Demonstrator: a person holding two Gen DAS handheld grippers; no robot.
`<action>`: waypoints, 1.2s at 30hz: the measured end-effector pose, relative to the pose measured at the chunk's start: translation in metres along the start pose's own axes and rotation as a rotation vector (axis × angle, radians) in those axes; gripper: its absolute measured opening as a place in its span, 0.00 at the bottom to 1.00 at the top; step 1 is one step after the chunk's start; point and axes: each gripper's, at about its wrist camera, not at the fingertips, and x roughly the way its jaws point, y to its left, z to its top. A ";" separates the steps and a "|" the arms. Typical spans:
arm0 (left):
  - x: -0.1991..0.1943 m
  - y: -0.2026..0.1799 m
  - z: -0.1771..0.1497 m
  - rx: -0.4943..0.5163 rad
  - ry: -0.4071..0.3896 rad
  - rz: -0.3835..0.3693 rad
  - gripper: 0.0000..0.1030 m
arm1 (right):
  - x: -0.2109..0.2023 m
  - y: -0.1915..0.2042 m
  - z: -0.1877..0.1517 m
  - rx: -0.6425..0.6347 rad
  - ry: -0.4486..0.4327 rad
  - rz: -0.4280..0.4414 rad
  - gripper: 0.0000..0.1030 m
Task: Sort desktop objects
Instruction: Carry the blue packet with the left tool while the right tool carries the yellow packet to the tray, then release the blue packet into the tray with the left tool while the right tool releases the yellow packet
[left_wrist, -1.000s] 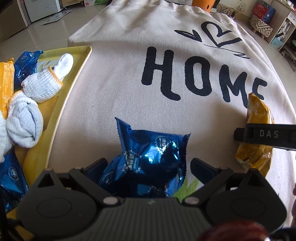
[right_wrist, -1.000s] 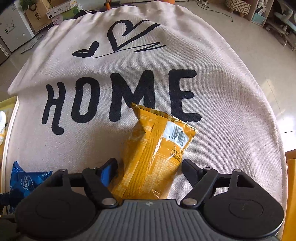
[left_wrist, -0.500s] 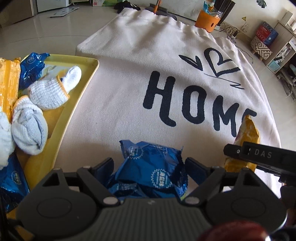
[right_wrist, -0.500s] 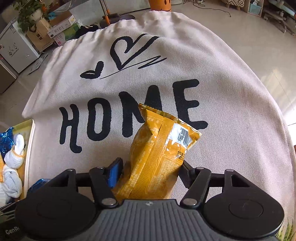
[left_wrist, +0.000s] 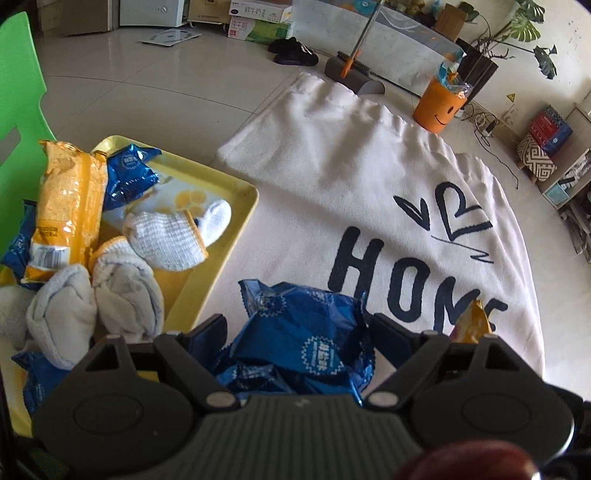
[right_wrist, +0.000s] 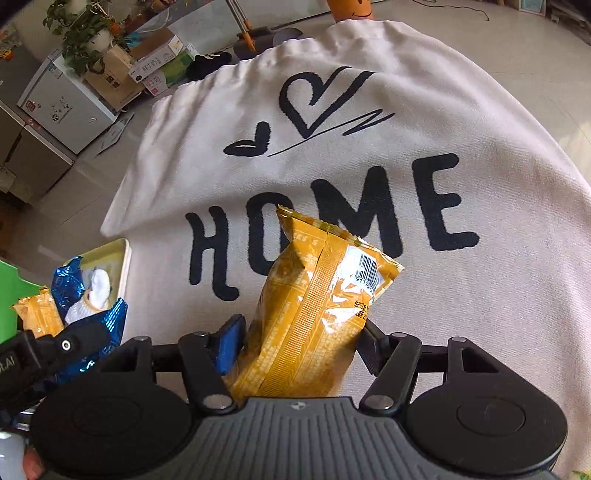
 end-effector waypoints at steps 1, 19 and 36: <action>-0.003 0.005 0.005 -0.013 -0.010 0.004 0.84 | 0.000 0.005 -0.001 -0.003 0.004 0.018 0.63; -0.043 0.074 0.080 -0.061 -0.163 0.104 0.84 | 0.006 0.125 -0.033 -0.200 0.074 0.311 0.63; -0.061 0.106 0.107 -0.081 -0.218 0.074 0.83 | 0.028 0.198 -0.055 -0.321 0.068 0.392 0.63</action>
